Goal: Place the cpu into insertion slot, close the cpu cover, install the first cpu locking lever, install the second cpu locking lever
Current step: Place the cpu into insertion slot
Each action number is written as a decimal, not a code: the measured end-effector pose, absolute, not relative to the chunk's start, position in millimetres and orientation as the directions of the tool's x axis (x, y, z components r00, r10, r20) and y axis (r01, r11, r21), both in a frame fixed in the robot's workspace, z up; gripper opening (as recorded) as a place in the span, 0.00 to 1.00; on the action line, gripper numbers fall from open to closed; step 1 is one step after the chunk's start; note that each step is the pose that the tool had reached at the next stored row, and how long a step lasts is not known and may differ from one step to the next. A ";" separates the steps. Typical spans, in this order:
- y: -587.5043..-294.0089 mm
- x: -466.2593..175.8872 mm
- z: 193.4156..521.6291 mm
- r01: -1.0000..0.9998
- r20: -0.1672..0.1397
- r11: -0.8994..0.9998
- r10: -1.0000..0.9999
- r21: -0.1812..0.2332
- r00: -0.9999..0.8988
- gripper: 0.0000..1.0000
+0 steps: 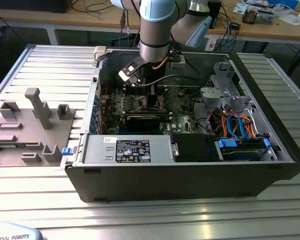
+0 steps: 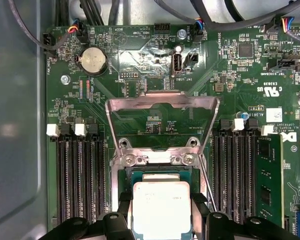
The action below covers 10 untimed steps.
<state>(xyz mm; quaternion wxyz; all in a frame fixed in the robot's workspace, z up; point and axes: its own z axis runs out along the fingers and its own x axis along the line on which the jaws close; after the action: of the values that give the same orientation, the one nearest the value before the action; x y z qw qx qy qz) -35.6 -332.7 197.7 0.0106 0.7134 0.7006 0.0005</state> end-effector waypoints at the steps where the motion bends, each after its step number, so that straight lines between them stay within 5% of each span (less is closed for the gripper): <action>1: -332.7 -35.6 197.3 1.000 -0.014 -0.018 1.000 0.016 0.018 0.55; 10: -332.7 -35.5 195.7 1.000 -0.014 -0.018 1.000 0.016 0.018 0.55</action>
<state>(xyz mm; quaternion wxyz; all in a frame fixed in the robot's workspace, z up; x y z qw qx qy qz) -35.5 -332.7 195.7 0.0105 0.7134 0.7006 0.0007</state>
